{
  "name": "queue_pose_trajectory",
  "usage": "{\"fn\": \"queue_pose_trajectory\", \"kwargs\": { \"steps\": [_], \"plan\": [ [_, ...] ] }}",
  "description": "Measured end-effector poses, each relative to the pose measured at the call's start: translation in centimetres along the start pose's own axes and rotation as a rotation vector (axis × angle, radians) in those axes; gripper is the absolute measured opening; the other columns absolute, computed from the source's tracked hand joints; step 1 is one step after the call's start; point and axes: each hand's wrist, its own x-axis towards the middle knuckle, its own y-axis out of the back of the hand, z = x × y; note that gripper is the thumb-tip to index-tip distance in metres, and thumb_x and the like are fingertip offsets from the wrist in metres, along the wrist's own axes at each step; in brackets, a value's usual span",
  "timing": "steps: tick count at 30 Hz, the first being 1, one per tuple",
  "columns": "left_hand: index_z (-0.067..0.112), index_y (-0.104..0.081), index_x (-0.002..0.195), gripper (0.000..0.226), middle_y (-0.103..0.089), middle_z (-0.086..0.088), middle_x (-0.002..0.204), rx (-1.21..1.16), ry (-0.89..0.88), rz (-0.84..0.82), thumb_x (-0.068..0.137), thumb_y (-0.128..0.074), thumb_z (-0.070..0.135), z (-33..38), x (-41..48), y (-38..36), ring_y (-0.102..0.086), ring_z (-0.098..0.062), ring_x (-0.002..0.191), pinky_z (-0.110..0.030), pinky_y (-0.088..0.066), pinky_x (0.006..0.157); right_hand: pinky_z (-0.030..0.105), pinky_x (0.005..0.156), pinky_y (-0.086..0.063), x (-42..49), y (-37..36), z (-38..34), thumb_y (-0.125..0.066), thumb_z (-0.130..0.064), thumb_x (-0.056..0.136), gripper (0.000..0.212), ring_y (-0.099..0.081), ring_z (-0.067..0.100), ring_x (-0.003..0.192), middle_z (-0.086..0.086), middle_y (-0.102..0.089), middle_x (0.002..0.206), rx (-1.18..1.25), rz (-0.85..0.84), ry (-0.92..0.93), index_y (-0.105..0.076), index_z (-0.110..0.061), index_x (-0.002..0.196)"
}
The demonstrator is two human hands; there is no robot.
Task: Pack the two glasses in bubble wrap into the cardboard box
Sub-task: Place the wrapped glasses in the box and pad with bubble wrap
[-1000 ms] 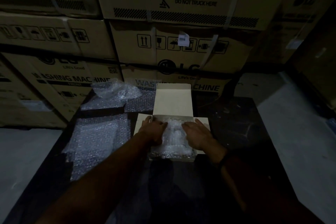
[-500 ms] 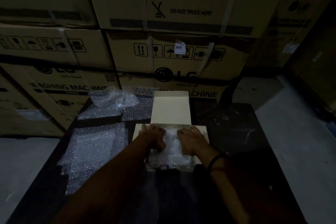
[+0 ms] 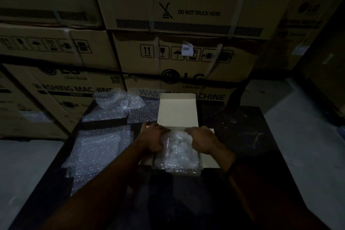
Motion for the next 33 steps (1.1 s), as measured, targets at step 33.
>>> {"fn": "queue_pose_trajectory", "kwargs": {
  "steps": [33],
  "plan": [
    [0.019,-0.042,0.134,0.067,-0.032,-0.009,0.15,0.259,0.065,-0.051,0.075,-0.065,0.041,1.1,-2.0,-1.2,-0.024,-0.026,0.138,-0.062,0.0,0.111,0.06,0.113,0.009,-3.8,0.7,-1.1,-0.037,-0.051,0.094,0.049,-0.006,0.022,0.147,-0.006,-0.029,0.154,-0.451,-0.381,0.088,-0.047,-0.029,0.137]
  ]
}}
